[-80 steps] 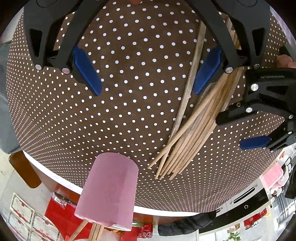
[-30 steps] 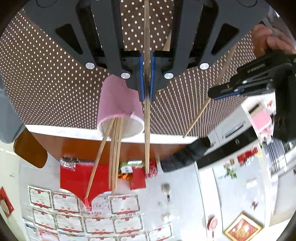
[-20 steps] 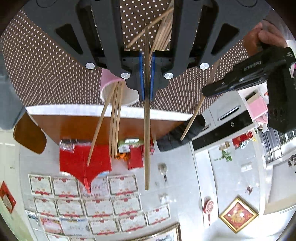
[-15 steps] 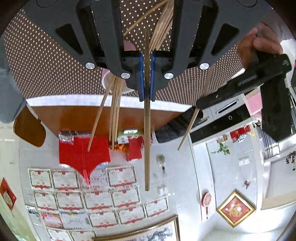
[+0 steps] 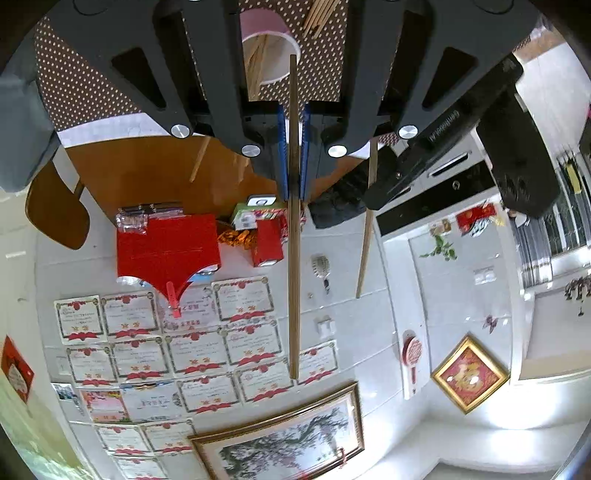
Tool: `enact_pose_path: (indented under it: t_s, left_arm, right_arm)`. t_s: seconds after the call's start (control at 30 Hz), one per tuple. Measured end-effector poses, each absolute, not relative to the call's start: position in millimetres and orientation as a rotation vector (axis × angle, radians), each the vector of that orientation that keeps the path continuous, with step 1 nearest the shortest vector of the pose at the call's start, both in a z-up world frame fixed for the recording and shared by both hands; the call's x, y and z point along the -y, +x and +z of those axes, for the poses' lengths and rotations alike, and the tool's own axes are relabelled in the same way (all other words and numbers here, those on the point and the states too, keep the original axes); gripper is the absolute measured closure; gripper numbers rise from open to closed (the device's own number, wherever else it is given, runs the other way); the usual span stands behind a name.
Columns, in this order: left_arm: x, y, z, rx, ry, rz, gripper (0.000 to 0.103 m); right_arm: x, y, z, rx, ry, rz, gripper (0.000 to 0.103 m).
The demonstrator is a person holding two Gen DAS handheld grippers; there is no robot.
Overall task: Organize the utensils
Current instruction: 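Lift both held chopsticks upright over the pink cup, then open the left tool into the cup while the right tool releases its chopstick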
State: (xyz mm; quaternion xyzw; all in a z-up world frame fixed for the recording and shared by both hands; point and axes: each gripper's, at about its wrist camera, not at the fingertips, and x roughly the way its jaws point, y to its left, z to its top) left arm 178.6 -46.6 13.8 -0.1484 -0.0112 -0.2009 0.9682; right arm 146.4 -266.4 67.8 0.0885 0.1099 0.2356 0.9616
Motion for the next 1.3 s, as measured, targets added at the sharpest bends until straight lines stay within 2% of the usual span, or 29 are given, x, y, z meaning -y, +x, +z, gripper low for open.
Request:
enact_pose_path:
  t_s: [0.53,1.03,1.07,1.1,1.13,1.17,1.2,1.27,1.3]
  left_arm:
    - [76.5,221.6,-15.6,0.041,-0.302,-0.349,0.098]
    - [85.0,248.3,-39.8,-0.126,-0.246,-0.333,0.096]
    - [85.5,248.5,-39.8,-0.136,-0.235,-0.334,0.092]
    - [85.3,247.8,-38.6,-0.147,-0.225,-0.332,0.073]
    - [84.8,247.2,-37.7,-0.152,-0.221,-0.323,0.052]
    - [82.7,244.7,-35.9,-0.152,-0.223,-0.307,0.045]
    - [80.5,242.2,-33.8,-0.151,-0.227,-0.302,0.039]
    - [78.3,240.2,-29.7,-0.159,-0.224,-0.305,0.036]
    - [78.3,239.3,-26.5,-0.171,-0.212,-0.305,0.031]
  right_arm:
    - [290.9,180.6,40.5,-0.291,0.217,0.432,0.097]
    - [282.6,199.9,18.4,-0.414,0.217,0.45,0.095]
    - [284.9,201.4,17.4,-0.425,0.232,0.451,0.08]
    - [288.0,202.3,17.0,-0.429,0.248,0.446,0.031]
    - [291.9,201.3,17.3,-0.422,0.265,0.437,0.011]
    - [296.9,197.2,18.9,-0.389,0.283,0.422,0.005]
    - [301.7,194.2,21.3,-0.365,0.296,0.411,0.005]
    - [309.7,193.9,24.7,-0.366,0.322,0.407,0.005]
    - [313.2,194.0,26.3,-0.364,0.336,0.401,0.005]
